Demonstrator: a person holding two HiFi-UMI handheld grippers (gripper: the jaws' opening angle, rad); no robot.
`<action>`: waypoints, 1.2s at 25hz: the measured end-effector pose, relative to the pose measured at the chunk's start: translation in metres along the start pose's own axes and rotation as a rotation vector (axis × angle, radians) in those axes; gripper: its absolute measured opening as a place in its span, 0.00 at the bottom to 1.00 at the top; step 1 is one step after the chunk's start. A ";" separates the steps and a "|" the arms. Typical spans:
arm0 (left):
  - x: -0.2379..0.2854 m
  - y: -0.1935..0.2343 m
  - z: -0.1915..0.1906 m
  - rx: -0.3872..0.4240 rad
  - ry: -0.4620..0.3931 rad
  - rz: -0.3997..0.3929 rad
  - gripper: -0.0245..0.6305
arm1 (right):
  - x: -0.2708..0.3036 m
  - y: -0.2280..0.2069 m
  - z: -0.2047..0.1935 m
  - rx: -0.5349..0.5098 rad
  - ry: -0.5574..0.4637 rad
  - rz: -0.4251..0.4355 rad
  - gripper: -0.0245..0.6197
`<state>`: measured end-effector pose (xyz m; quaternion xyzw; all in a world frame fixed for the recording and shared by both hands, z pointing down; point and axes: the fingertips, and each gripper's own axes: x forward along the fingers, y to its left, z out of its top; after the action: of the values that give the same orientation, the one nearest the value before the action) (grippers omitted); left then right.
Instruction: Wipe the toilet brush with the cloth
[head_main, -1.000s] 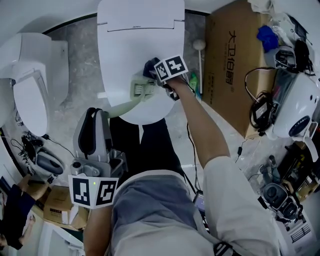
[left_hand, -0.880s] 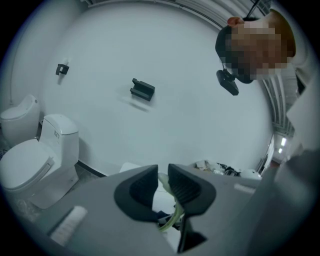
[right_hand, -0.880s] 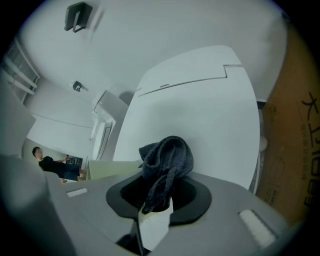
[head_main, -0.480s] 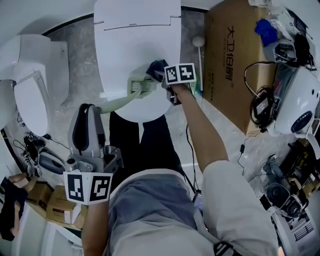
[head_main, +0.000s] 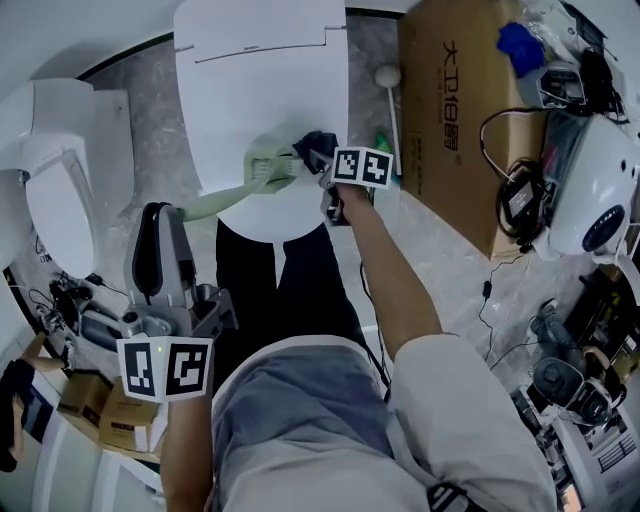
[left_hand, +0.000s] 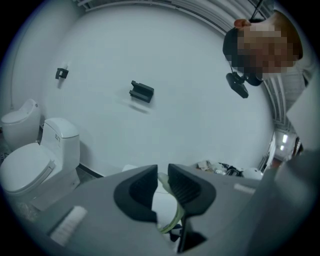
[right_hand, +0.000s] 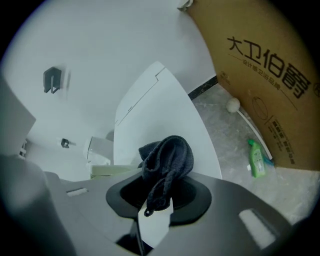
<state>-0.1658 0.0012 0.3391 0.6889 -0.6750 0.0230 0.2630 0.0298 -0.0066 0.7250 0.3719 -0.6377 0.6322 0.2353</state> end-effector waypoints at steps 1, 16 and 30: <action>0.000 0.000 0.000 0.001 -0.001 0.000 0.04 | -0.001 -0.001 -0.003 0.020 -0.016 -0.003 0.19; -0.001 -0.001 0.002 0.007 -0.016 0.017 0.04 | -0.013 -0.008 -0.057 0.153 -0.078 -0.077 0.19; -0.001 -0.005 0.002 0.004 -0.040 0.034 0.04 | -0.016 0.001 -0.086 0.127 0.007 -0.096 0.18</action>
<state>-0.1621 0.0015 0.3356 0.6782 -0.6917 0.0151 0.2479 0.0237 0.0803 0.7198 0.4141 -0.5769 0.6606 0.2437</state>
